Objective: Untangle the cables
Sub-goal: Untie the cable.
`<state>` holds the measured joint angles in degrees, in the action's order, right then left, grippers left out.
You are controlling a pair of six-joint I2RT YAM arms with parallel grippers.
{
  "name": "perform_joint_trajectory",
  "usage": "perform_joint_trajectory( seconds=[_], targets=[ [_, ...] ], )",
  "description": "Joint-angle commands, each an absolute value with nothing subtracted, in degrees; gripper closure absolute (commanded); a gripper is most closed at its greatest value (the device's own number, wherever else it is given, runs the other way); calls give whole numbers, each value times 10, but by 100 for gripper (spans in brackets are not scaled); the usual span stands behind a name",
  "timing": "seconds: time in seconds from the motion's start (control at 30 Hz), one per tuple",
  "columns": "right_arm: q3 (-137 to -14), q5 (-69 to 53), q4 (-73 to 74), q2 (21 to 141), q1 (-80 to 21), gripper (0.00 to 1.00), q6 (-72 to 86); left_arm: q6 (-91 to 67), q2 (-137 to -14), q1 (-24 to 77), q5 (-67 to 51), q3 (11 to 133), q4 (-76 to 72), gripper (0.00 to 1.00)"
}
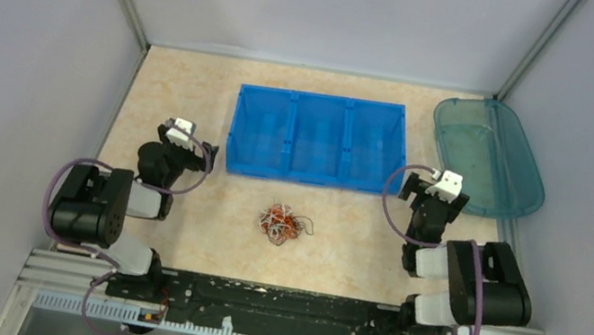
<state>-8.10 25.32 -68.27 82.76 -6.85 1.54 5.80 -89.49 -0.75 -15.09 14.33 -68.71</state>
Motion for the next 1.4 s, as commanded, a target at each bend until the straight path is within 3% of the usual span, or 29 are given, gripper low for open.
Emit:
perform_joint_trajectory(
  seconds=[0.0, 0.13, 0.37, 0.6, 0.77, 0.93, 1.13, 1.37],
  targets=[
    [-128, 305, -569, 735, -69, 1, 40, 71, -813, -11, -172, 216, -493, 0],
    [-212, 317, -339, 649, -69, 1, 88, 102, -770, -11, -210, 324, -220, 0],
    [-289, 235, -109, 555, -67, 1, 255, 114, -671, -15, -258, 394, 11, 0],
    [-306, -55, -56, 472, -80, 1, 267, 124, -585, -16, -353, 427, 158, 0],
    [-320, -30, -11, 468, -218, 2, 224, 172, -550, -15, -401, 427, 220, 0],
    [-321, -31, -52, 533, -362, 22, 208, 209, -557, -15, -421, 436, 249, 0],
    [-366, -72, -118, 668, -438, 46, 191, 266, -595, -14, -434, 436, 277, 0],
    [-412, -115, -178, 788, -472, 50, 200, 327, -607, -14, -437, 438, 326, 0]
  ],
)
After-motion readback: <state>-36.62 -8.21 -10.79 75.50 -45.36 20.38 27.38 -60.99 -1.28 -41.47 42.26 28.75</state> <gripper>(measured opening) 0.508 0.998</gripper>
